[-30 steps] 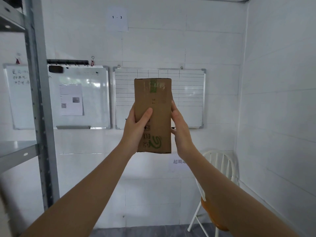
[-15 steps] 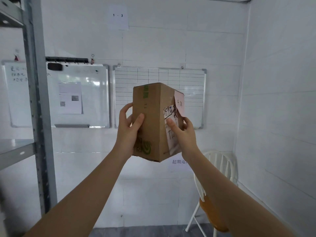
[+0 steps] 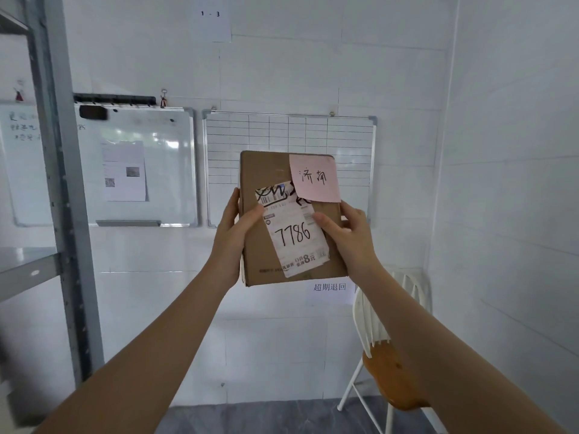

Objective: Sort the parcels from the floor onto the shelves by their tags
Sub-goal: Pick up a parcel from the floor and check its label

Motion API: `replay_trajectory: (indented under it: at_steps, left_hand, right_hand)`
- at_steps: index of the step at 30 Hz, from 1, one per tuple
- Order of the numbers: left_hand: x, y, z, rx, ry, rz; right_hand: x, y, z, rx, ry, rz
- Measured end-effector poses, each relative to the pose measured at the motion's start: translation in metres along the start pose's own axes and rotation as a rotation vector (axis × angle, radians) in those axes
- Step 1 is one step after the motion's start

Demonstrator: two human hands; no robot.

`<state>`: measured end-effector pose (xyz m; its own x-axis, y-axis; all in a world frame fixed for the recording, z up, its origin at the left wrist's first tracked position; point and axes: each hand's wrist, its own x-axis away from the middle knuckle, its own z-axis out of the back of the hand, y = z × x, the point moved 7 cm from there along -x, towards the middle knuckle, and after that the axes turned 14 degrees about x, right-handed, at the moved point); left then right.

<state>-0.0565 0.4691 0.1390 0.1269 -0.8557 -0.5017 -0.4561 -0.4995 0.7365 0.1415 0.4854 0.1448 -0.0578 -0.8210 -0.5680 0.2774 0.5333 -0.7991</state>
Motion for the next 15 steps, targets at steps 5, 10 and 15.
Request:
replay_trajectory:
  at_steps: [5,10,15]
  left_hand:
    - [0.005,-0.003,-0.006,0.034,-0.043,0.014]
    - [0.01,-0.008,-0.005,-0.021,-0.026,0.063]
    - [0.014,-0.005,-0.001,-0.047,0.021,0.022]
  right_hand:
    - [0.007,-0.001,-0.011,-0.238,-0.212,-0.021]
    - [0.013,-0.003,-0.012,-0.221,-0.147,0.024]
    - [0.013,-0.008,-0.011,-0.179,-0.129,0.071]
